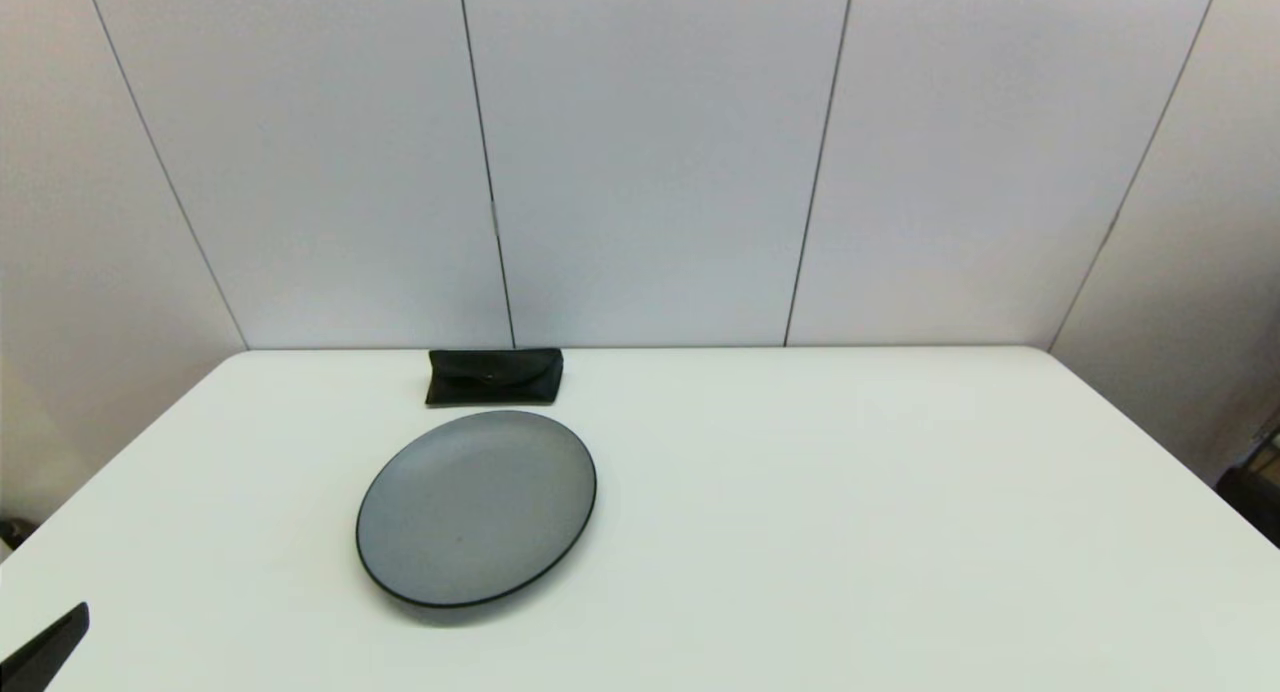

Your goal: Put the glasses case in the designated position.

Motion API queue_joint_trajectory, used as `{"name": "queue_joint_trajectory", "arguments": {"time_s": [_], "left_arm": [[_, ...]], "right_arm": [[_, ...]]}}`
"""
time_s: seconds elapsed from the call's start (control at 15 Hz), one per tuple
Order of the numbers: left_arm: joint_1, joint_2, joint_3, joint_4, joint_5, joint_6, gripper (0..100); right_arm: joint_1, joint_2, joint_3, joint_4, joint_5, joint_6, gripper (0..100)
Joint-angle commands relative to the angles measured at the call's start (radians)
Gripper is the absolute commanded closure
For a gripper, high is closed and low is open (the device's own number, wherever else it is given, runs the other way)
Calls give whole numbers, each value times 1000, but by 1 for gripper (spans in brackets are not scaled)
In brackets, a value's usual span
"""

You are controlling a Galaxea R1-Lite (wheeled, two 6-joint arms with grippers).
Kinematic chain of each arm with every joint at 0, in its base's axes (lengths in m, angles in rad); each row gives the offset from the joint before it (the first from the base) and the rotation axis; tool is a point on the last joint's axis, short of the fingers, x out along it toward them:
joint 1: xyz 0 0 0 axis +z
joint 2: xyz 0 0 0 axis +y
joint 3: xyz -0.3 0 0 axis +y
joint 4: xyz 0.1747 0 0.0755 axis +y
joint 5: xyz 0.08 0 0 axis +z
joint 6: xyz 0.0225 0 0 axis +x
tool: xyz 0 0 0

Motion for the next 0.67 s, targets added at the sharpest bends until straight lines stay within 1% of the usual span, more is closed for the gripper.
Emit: {"name": "queue_joint_trajectory", "arguments": {"time_s": [0.07,0.2,0.6,0.67], "left_arm": [[-5,-204,139,-6,1,2,0],[3,-246,191,-19,1,4,0],[3,-360,331,-118,1,5,0],[1,-388,344,-116,1,5,0]], "right_arm": [[0,2,0,1,0,0,0],[1,2,-1,1,0,0,0],[1,2,0,1,0,0,0],[0,2,0,1,0,0,0]]}}
